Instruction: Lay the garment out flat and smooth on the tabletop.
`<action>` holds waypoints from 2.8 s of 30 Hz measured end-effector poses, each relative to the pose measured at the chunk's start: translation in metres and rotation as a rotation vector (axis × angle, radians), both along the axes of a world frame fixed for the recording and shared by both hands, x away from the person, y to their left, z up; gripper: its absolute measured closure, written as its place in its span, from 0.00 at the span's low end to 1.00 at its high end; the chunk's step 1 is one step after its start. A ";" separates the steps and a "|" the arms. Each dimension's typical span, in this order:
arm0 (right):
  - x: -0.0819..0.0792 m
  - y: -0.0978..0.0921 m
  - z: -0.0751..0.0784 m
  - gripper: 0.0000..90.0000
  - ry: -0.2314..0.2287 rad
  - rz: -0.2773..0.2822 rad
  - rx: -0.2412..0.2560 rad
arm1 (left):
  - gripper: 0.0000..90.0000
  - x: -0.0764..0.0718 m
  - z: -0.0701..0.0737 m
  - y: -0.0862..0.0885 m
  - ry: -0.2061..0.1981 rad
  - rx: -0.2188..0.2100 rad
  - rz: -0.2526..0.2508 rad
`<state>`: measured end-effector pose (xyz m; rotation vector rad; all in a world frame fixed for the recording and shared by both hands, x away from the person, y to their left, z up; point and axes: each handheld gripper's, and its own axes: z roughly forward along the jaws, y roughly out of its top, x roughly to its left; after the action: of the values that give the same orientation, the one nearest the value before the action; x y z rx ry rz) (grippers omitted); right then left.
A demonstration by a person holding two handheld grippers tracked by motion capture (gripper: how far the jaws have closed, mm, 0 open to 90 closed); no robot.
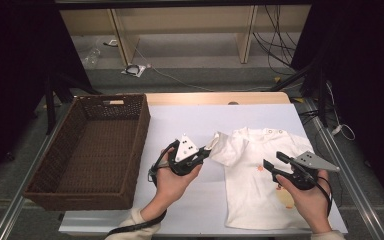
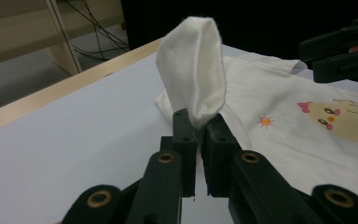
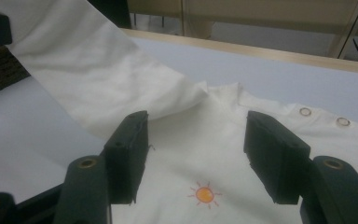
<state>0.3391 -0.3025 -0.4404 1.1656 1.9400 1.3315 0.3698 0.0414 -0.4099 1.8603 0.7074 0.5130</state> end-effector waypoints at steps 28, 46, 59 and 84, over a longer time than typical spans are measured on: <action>-0.003 -0.002 0.000 0.46 0.009 -0.010 0.007 | 0.93 0.006 0.000 0.036 0.017 0.003 0.136; -0.002 0.002 -0.003 0.46 0.014 0.003 0.012 | 0.93 0.011 -0.006 0.064 0.068 0.001 0.234; -0.002 0.002 -0.003 0.46 0.019 0.009 0.002 | 0.93 0.014 -0.011 0.069 0.082 0.021 0.259; -0.003 0.005 -0.005 0.46 0.016 0.010 -0.005 | 0.93 0.017 -0.026 0.072 0.115 0.090 0.306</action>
<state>0.3364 -0.2972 -0.4459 1.1693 1.9616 1.3259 0.3869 0.1134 -0.4354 1.8854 1.0711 0.6457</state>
